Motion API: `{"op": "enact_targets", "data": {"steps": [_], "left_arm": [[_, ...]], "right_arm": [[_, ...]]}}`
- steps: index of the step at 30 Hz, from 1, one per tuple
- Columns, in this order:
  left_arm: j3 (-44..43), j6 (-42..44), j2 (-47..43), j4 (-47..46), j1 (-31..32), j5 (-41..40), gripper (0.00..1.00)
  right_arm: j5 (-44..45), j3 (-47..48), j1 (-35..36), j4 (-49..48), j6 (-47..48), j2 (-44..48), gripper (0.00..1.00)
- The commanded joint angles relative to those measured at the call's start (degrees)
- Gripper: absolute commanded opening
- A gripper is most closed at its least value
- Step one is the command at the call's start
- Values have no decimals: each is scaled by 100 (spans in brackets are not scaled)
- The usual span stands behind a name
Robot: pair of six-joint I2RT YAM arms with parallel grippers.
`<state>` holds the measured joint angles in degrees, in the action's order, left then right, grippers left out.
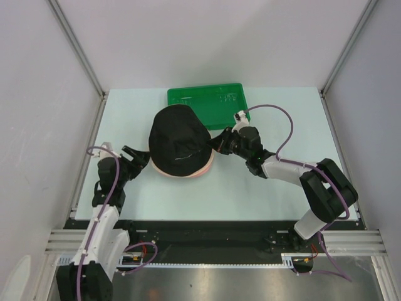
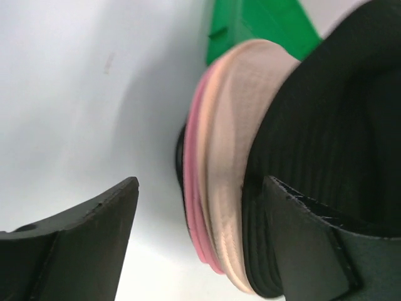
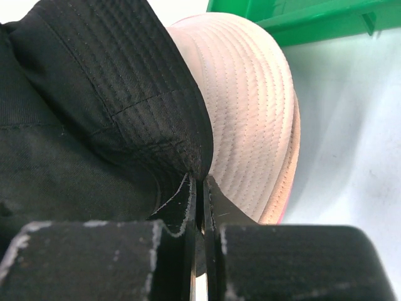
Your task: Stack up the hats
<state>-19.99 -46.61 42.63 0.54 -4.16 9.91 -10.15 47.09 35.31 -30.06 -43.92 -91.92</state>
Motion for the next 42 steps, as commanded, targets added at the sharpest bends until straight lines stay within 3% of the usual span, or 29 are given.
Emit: {"op": "enact_targets", "data": {"steps": [1,6,12,17,25,35,37,42], "left_arm": [[258,-164,-518,-704,-41,802,79],[285,-173,-836,-949,-32,740,71],[136,-165,-292,-1785,-41,1188,61],[91,-50,43,-1705,-32,1145,61],[223,-129,403,-2522,-41,1584,57],[223,-129,826,-2453,-32,1680,58],[302,-182,861,-2593,-32,1716,52],[391,-314,905,-2813,-32,1681,23]], "right_arm": [[295,-7,46,976,191,-160,0],[260,72,64,985,200,-160,0],[251,186,99,1055,209,-169,0],[207,222,99,1038,209,-195,0],[198,222,116,1003,200,-186,0],[180,239,125,994,209,-168,0],[189,239,143,985,200,-177,0],[198,265,160,994,191,-212,0]]}}
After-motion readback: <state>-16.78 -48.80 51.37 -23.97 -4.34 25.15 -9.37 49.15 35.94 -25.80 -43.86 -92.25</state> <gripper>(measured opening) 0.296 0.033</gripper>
